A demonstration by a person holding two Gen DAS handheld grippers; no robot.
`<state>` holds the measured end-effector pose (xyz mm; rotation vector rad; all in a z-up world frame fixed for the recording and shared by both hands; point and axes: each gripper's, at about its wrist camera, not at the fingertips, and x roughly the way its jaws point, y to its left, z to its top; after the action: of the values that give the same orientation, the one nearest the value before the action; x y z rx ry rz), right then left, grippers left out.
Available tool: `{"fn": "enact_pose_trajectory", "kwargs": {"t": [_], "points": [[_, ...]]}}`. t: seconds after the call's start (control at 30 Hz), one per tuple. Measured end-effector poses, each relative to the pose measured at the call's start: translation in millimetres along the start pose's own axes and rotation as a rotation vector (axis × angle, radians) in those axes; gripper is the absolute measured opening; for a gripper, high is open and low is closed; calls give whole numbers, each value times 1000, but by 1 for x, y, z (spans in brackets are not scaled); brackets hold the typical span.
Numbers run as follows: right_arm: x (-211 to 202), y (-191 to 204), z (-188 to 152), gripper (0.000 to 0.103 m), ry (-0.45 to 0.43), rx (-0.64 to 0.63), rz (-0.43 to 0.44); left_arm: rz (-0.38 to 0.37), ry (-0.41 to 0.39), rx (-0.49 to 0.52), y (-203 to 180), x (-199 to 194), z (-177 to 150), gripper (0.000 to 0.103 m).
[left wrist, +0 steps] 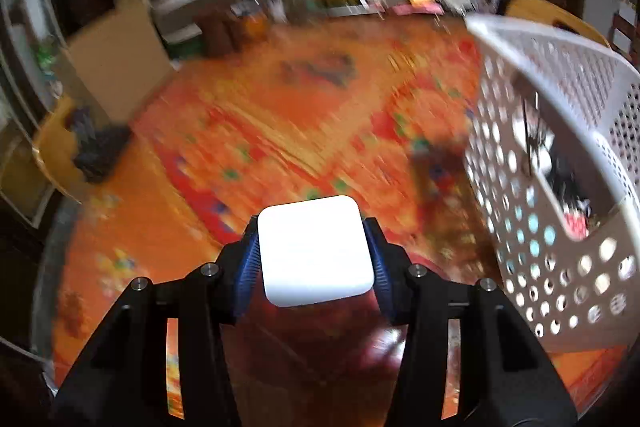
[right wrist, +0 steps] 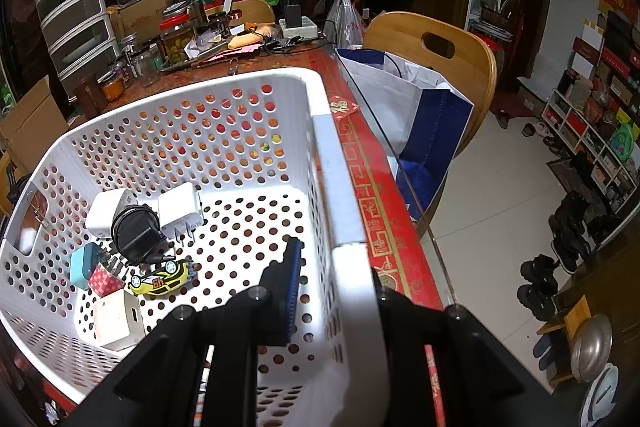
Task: Organize rigid objects
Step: 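Grasp the white square charger with the left tool, then carry the white square charger into the basket and release it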
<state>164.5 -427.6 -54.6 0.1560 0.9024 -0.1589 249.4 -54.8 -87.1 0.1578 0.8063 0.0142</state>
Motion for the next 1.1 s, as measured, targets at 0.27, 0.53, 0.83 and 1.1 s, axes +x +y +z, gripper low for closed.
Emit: {"fn": "enact_pose_trajectory", "kwargs": {"t": [0.27,0.53,0.83,1.1], "points": [[0,0,1,17,2,-3,7,126,-123,-3,29,-31,40,46],[0,1,2,17,1,-3,10,107,-203,68,11,-74,77,46],[0,1,2,17,1,-4,10,9,-236,173,-54,-102,97,46],[0,2,2,18,0,-5,13,-43,-220,265,-109,-104,106,46]]}}
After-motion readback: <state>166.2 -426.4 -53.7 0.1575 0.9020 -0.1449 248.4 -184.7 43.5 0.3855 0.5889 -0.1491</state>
